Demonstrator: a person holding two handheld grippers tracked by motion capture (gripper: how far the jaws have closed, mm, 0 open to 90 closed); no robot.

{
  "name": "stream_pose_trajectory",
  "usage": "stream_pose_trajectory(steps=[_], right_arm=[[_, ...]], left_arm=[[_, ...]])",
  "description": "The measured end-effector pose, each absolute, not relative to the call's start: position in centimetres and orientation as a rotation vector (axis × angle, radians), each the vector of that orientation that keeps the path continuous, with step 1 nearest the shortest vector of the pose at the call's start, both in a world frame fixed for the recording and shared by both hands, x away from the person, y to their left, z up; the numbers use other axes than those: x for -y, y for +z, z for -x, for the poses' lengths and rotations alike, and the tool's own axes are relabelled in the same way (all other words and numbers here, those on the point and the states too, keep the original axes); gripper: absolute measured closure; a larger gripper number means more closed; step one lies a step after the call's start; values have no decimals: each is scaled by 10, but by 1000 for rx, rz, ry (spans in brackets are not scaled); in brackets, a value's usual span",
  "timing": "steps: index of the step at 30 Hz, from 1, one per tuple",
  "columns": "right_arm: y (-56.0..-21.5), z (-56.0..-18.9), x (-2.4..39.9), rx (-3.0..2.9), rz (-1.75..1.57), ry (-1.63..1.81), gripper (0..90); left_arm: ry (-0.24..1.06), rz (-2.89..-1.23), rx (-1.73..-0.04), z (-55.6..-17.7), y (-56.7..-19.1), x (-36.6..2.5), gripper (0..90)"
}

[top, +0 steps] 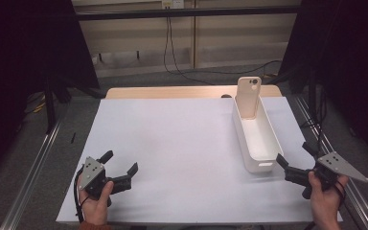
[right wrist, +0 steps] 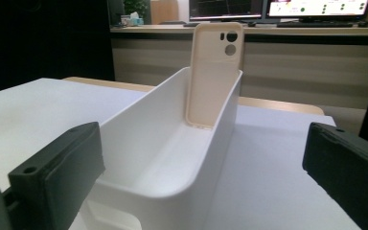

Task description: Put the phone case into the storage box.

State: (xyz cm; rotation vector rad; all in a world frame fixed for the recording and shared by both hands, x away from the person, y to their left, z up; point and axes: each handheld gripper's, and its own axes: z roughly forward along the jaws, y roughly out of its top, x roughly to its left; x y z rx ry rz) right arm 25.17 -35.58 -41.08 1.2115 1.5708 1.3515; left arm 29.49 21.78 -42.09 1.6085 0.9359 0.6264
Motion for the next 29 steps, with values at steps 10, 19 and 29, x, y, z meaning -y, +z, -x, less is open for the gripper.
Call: stream_pose_trajectory(steps=[10,19,29], right_arm=[[-418,-232,352,-1580,-1203,1349,1],[-428,-223,352,-1588,-1217,1342,3],[-432,-221,357,-1571,-1234,1361,3]], left_arm=[[630,-1608,-946,-293,-422,-220,20],[630,-1605,-946,-293,-420,-220,19],[615,-1606,-944,-294,-421,-219,19]])
